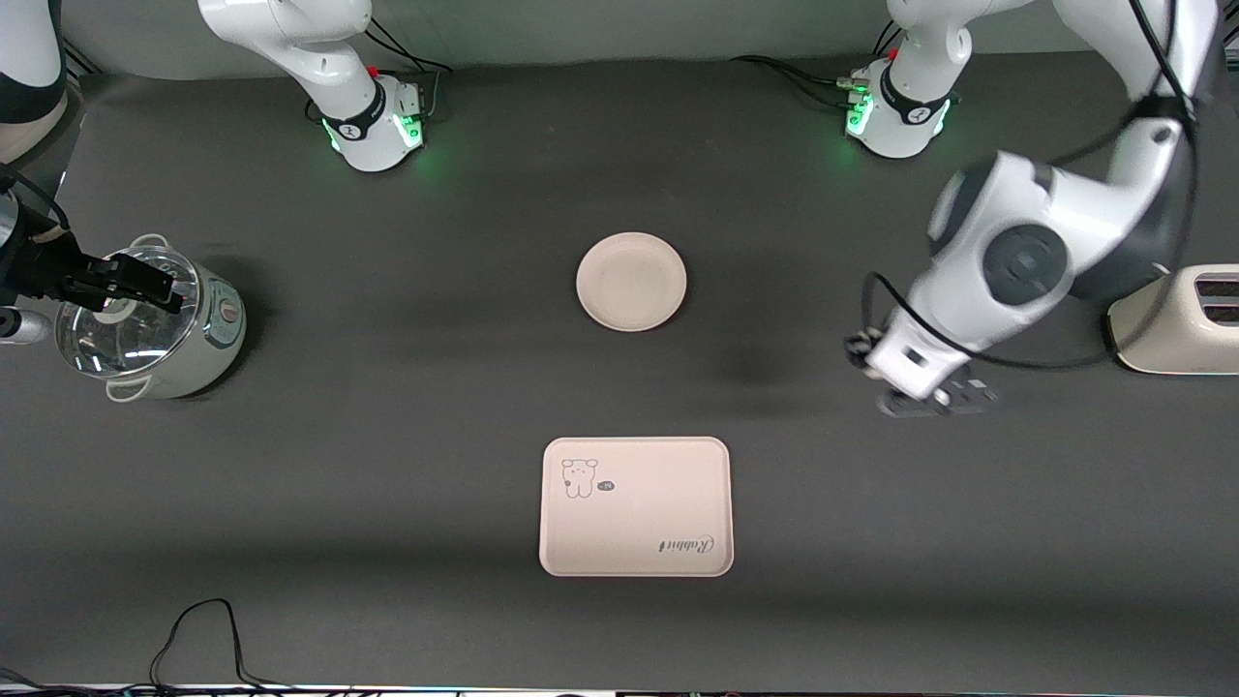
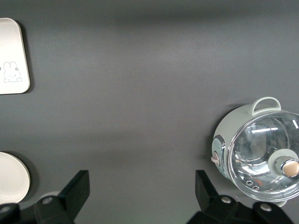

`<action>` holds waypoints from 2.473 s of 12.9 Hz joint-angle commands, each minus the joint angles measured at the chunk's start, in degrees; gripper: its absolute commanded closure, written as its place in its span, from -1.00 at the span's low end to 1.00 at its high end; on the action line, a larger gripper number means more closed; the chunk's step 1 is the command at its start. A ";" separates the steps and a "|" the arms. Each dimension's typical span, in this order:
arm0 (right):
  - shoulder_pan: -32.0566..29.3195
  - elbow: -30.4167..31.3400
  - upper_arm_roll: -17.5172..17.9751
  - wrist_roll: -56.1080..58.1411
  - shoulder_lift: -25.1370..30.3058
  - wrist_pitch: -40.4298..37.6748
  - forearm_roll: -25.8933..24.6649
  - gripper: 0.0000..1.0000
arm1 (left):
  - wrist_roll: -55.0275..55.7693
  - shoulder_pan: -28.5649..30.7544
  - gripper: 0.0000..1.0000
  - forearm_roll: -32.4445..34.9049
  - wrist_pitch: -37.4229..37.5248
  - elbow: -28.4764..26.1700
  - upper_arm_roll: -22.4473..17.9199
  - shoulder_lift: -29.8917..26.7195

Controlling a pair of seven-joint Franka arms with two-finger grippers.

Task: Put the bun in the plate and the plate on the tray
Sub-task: 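Lift the bun with the left gripper and carry it over the plate, then lower the bun onto the plate and open the left gripper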

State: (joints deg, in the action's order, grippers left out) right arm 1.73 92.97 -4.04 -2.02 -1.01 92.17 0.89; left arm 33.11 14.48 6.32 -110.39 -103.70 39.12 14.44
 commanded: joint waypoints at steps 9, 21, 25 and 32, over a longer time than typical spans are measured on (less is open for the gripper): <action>0.20 0.37 -0.18 0.79 0.39 0.47 -1.06 -1.00 | 46.92 -19.64 0.25 6.29 -20.62 -5.11 11.77 10.75; 0.20 0.46 -0.18 0.79 0.31 0.47 -1.06 -1.00 | 61.38 -37.06 0.13 25.32 -28.30 -4.15 -1.32 24.66; 0.20 0.45 -0.18 0.79 0.31 0.47 -1.06 -1.00 | 61.29 -37.50 -0.99 26.02 -27.95 -4.15 -1.59 25.37; 0.55 0.98 -0.18 0.79 0.39 0.38 -1.06 -1.00 | 51.12 -26.21 -1.00 23.31 -17.42 -2.74 5.84 18.53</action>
State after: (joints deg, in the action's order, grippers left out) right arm 1.74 93.09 -4.07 -2.02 -1.01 92.16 0.89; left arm 89.24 -17.88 30.91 -132.68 -106.25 40.15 37.10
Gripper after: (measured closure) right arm 0.000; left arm 0.000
